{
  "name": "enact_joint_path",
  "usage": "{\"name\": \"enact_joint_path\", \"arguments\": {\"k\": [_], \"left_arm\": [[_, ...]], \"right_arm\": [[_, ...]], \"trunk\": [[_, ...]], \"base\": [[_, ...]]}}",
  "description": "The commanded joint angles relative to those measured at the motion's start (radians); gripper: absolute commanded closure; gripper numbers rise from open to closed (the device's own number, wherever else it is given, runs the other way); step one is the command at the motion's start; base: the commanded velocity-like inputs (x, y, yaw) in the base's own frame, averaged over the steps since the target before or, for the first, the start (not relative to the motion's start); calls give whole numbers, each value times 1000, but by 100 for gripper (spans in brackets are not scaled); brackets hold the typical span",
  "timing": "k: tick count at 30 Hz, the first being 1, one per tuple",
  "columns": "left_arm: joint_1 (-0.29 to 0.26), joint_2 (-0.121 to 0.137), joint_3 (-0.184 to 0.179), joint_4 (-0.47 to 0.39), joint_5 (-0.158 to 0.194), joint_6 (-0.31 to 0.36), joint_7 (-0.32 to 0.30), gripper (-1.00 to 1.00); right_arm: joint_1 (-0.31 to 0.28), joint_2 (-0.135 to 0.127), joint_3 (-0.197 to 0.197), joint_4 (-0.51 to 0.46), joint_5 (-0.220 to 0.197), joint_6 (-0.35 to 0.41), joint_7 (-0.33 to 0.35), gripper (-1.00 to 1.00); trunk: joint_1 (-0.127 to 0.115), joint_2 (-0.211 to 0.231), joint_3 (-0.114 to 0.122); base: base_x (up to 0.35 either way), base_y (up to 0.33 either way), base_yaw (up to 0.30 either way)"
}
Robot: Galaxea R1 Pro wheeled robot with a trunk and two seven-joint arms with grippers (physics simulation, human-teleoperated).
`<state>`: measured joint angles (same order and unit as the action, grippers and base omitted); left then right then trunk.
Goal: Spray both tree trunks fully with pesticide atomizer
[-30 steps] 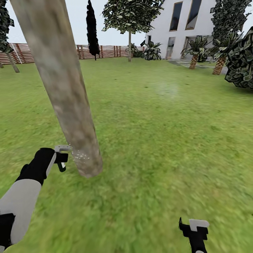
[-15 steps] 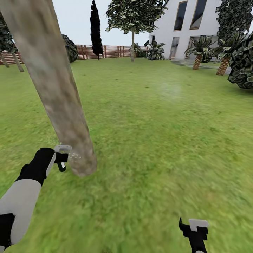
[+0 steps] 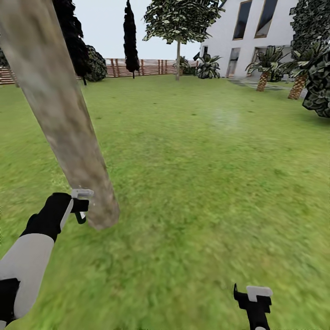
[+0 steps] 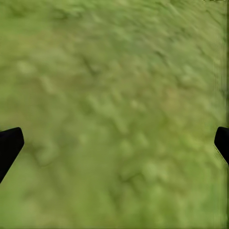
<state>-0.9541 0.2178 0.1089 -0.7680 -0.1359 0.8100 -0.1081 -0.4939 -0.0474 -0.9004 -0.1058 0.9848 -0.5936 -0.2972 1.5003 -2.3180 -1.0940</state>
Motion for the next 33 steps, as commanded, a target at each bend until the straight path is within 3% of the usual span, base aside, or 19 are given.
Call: {"name": "enact_joint_path", "arguments": {"k": [1, 7, 18, 27, 33], "left_arm": [[0, 0, 0, 0, -1, 0, 0, 100], [-1, 0, -1, -5, -1, 0, 1, 100], [-3, -12, -3, -7, -3, 0, 1, 100], [-14, -13, -5, -8, -8, 0, 5, 100], [-17, -15, -5, -8, -7, -1, 9, 100]], "right_arm": [[0, 0, 0, 0, 0, 0, 0, -100], [0, 0, 0, 0, 0, 0, 1, -100], [0, 0, 0, 0, 0, 0, 0, -100], [0, 0, 0, 0, 0, 0, 0, -100], [0, 0, -1, 0, 0, -2, 1, -100]], "trunk": [[0, 0, 0], [0, 0, 0], [0, 0, 0], [0, 0, 3], [0, 0, 3]], "base": [[-29, -273, 208], [38, -272, 238], [235, -176, 6], [-79, -94, 214], [0, -216, 24]]}}
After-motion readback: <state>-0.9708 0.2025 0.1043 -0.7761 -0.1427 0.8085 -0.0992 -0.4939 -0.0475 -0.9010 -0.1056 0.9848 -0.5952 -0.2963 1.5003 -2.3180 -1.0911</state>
